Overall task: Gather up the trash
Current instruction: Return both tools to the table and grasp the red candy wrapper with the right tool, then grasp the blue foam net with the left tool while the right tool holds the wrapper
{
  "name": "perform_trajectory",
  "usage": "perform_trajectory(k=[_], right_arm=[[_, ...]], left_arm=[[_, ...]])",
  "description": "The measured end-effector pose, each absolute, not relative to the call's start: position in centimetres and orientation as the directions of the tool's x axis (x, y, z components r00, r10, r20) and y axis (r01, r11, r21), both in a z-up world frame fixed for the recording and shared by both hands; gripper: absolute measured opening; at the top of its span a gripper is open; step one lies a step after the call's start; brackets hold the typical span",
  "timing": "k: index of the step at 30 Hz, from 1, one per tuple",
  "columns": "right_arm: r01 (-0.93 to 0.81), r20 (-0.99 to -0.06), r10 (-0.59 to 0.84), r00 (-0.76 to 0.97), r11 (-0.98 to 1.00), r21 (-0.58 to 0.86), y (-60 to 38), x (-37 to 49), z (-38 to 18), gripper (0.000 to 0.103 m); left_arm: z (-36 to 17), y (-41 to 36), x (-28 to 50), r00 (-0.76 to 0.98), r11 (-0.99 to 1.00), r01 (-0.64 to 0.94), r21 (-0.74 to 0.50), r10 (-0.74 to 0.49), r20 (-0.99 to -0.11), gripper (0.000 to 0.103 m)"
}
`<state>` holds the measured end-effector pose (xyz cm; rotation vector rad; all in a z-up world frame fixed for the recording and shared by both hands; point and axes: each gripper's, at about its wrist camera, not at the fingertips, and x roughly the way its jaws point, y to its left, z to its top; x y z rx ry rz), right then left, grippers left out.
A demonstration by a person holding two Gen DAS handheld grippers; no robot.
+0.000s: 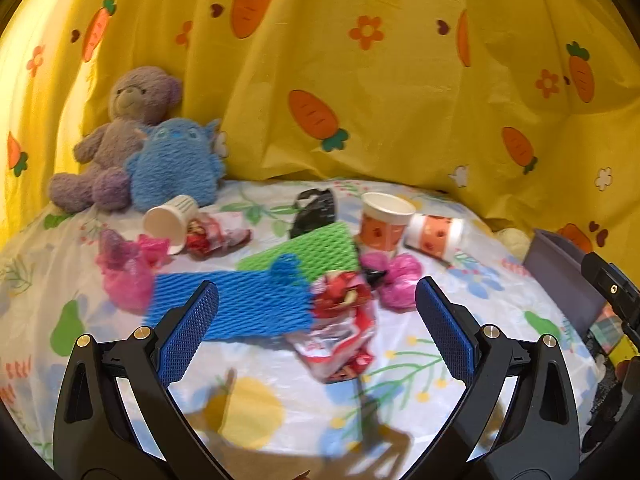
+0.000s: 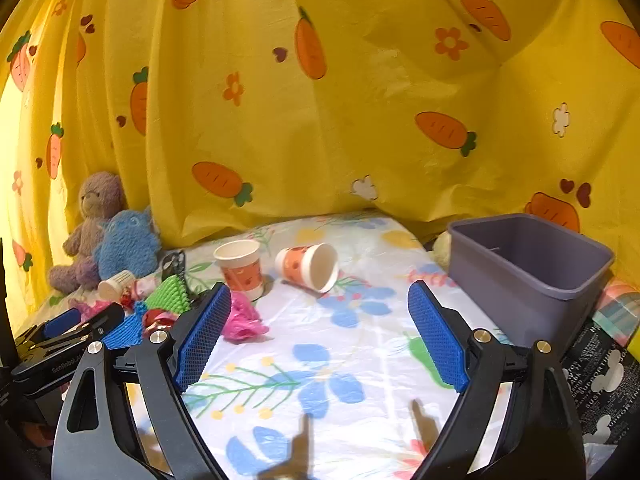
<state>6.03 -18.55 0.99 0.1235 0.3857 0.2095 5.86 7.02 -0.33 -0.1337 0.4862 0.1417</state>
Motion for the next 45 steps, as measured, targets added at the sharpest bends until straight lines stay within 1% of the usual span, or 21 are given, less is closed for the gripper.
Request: perform_trajectory(k=[7,10,12,14,16,19,21,22,24,28,30,38,41,45], right_arm=[[-0.359,-0.454,0.374,0.809,0.925,0.123,-10.2,8.0,-1.5,0.087],[-0.408,-0.494,0.408,0.768,0.906,0.115,-7.4,9.0,-2.4,0.087],[-0.427,-0.513,0.418,0.749,0.898,0.108,-6.0,9.5,-2.7,0.084],[-0.439,-0.523,0.427,0.738,0.892,0.108,-5.0,10.1,-2.9,0.083],[-0.444,-0.535,0.428,0.729,0.890,0.106,-4.1,10.7,-3.0,0.081],[-0.455,-0.558,0.442,0.702,0.881,0.126,-2.9,11.8,-3.3,0.071],[-0.463,-0.570,0.449,0.688,0.877,0.133,-2.4,12.3,-3.7,0.061],[-0.465,-0.577,0.448,0.683,0.876,0.131,-2.2,12.5,-3.9,0.058],[-0.469,-0.589,0.447,0.673,0.874,0.127,-2.0,12.8,-4.3,0.043],[-0.479,-0.578,0.456,0.677,0.869,0.125,-2.4,12.6,-4.3,0.036],[-0.474,-0.567,0.451,0.689,0.873,0.118,-3.0,12.3,-4.0,0.030],[-0.405,-0.472,0.404,0.783,0.908,0.106,-7.5,9.9,-2.1,0.029],[-0.392,-0.456,0.402,0.794,0.912,0.121,-8.9,9.4,-1.8,0.029],[-0.377,-0.451,0.395,0.800,0.916,0.135,-10.1,9.2,-1.7,0.029]], left_arm=[[-1.4,14.0,4.2,0.843,0.938,-0.328,-0.116,0.235,-0.485,0.097],[-1.5,15.5,3.8,0.842,0.927,-0.351,-0.133,0.250,-0.478,0.097],[-1.6,15.9,3.8,0.838,0.924,-0.359,-0.135,0.255,-0.481,0.097],[-1.8,16.3,3.9,0.834,0.921,-0.365,-0.138,0.258,-0.487,0.097],[-2.0,16.8,4.0,0.831,0.916,-0.372,-0.148,0.258,-0.493,0.097],[-2.4,17.5,4.3,0.829,0.911,-0.376,-0.172,0.247,-0.502,0.097],[-2.6,17.8,4.4,0.825,0.910,-0.378,-0.171,0.248,-0.508,0.097],[-2.7,17.9,4.5,0.825,0.910,-0.378,-0.169,0.248,-0.508,0.097],[-2.8,18.2,4.6,0.823,0.909,-0.380,-0.171,0.248,-0.510,0.097],[-3.2,18.5,4.8,0.824,0.910,-0.373,-0.179,0.236,-0.516,0.097],[-3.3,18.2,4.9,0.825,0.915,-0.360,-0.181,0.222,-0.520,0.097],[-3.6,14.9,6.1,0.836,0.953,-0.265,-0.148,0.150,-0.528,0.097],[-3.8,13.5,6.9,0.836,0.962,-0.218,-0.164,0.096,-0.541,0.097],[-4.0,11.6,8.5,0.825,0.968,-0.184,-0.172,0.057,-0.563,0.097]])
